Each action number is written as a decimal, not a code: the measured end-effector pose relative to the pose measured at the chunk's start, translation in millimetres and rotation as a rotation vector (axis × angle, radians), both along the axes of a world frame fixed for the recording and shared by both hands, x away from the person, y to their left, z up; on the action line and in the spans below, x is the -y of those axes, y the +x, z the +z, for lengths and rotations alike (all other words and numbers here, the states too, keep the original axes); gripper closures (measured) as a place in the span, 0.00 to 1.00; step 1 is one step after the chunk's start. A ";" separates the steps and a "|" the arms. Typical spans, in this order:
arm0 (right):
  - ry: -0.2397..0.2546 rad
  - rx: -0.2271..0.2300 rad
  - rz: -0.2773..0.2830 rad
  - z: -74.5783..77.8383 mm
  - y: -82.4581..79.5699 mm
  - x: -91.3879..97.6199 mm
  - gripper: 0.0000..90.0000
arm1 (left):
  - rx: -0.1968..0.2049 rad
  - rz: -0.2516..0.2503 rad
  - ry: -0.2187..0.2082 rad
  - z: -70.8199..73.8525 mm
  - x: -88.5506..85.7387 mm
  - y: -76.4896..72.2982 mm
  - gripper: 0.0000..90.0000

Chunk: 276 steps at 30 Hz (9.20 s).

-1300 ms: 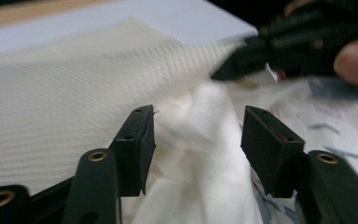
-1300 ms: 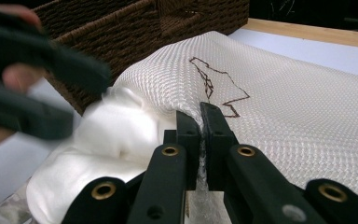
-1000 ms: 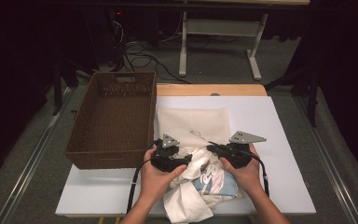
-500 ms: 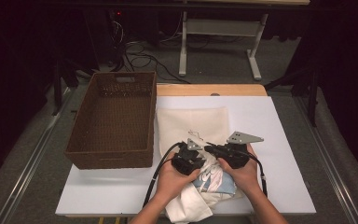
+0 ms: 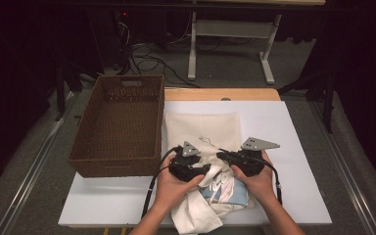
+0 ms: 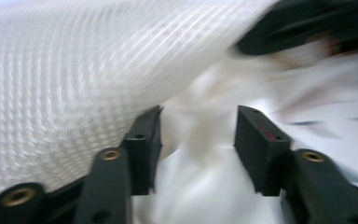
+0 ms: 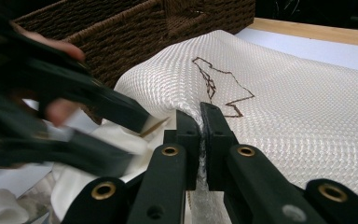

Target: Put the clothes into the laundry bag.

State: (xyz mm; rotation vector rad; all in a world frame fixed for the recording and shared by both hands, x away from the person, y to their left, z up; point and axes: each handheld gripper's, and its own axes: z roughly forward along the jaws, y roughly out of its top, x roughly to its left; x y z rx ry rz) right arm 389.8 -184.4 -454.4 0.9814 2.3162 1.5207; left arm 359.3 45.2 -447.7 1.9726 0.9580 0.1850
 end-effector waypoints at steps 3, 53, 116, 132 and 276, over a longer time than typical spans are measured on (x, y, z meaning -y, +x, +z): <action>0.003 -0.006 -0.003 -2.2 -0.4 -0.3 0.98 | -0.012 -0.071 -0.031 7.9 4.9 -4.9 0.46; -0.050 -0.006 -0.014 -7.8 -3.6 -9.7 0.98 | -0.109 -0.163 0.240 -50.2 55.0 14.2 0.99; -0.026 -0.004 0.038 7.8 -15.1 -7.4 0.98 | -0.007 0.271 0.134 -43.2 21.6 21.9 0.88; -0.006 -0.033 0.004 0.6 -7.1 -2.0 0.98 | 0.004 -0.011 0.125 -22.5 22.9 -15.6 0.36; -0.064 -0.101 -0.034 -26.0 -7.8 -2.0 0.98 | 0.001 0.189 0.080 -55.2 19.6 6.1 0.68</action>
